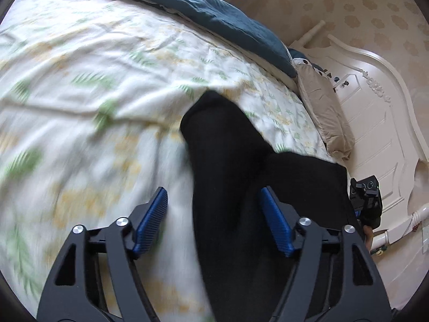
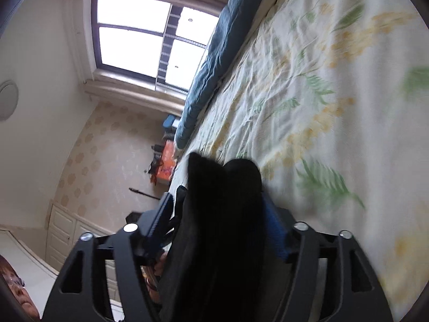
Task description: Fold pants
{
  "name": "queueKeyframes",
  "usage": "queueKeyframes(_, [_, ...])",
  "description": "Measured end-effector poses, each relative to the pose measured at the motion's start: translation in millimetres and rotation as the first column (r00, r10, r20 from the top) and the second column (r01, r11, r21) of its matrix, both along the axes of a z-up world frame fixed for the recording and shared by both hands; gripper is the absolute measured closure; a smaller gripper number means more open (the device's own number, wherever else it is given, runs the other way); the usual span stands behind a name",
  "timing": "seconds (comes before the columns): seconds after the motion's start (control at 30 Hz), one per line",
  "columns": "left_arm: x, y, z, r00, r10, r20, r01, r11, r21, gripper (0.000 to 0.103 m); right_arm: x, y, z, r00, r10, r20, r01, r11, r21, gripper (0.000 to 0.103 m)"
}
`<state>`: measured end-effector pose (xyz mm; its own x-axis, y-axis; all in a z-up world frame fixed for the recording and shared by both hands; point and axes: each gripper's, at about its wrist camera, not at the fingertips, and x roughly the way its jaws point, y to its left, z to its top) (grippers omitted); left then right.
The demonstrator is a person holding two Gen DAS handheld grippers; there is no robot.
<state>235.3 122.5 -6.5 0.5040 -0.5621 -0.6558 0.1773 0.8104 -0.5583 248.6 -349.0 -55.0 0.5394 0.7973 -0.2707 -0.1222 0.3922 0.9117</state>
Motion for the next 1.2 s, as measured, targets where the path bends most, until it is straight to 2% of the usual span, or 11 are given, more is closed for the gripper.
queueKeyframes(0.13, [-41.4,7.0,-0.9,1.0,0.009,-0.006,-0.01,0.999,-0.046,0.02,-37.0,1.5,4.3,1.0,-0.004,-0.019,0.003,0.997,-0.074,0.032])
queueKeyframes(0.23, [-68.4,3.5,-0.7,1.0,0.023,-0.014,-0.024,0.997,-0.077,0.012,-55.9,8.3,1.9,1.0,0.0,-0.024,-0.001,0.999,-0.053,0.03])
queueKeyframes(0.33, [-79.0,-6.0,-3.4,0.999,0.032,-0.035,-0.036,0.994,-0.104,0.012,-60.3,18.4,4.4,1.0,0.001,-0.009,-0.002,0.997,-0.083,0.025])
queueKeyframes(0.47, [-82.3,-20.5,-4.2,0.998,0.053,-0.018,-0.054,0.996,-0.072,0.012,-54.2,33.1,6.8,1.0,0.014,-0.014,-0.016,0.989,-0.144,0.025])
queueKeyframes(0.53, [-81.1,-24.9,-5.6,0.999,0.049,-0.024,-0.05,0.996,-0.077,0.029,-53.1,41.2,7.9,1.0,0.019,-0.019,-0.022,0.983,-0.185,0.029])
queueKeyframes(0.57, [-80.0,-28.4,-8.0,0.998,0.041,-0.045,-0.045,0.995,-0.085,0.043,-51.9,44.5,7.5,0.999,0.02,-0.03,-0.026,0.975,-0.22,0.04])
queueKeyframes(0.6, [-79.5,-29.3,-8.8,0.998,0.046,-0.053,-0.051,0.995,-0.086,0.051,-51.0,43.4,5.6,0.999,0.016,-0.04,-0.024,0.976,-0.217,0.047])
queueKeyframes(0.7, [-79.8,-30.2,-4.2,0.998,0.045,-0.047,-0.05,0.994,-0.102,0.07,-53.3,36.4,3.7,0.999,0.008,-0.047,-0.016,0.985,-0.169,0.059])
queueKeyframes(0.87, [-86.3,-30.7,5.2,0.997,0.057,-0.044,-0.06,0.996,-0.066,0.075,-62.0,34.0,8.3,0.999,0.007,-0.039,-0.012,0.99,-0.141,0.062])
queueKeyframes(1.0, [-98.3,-32.5,11.4,0.998,0.064,-0.025,-0.065,0.998,-0.026,0.075,-71.4,34.6,9.3,0.999,0.019,-0.04,-0.024,0.992,-0.122,0.063])
queueKeyframes(1.2, [-121.2,-26.8,13.5,0.997,0.074,-0.031,-0.074,0.997,-0.007,0.075,-88.6,41.7,7.4,0.998,0.036,-0.047,-0.041,0.993,-0.111,0.063])
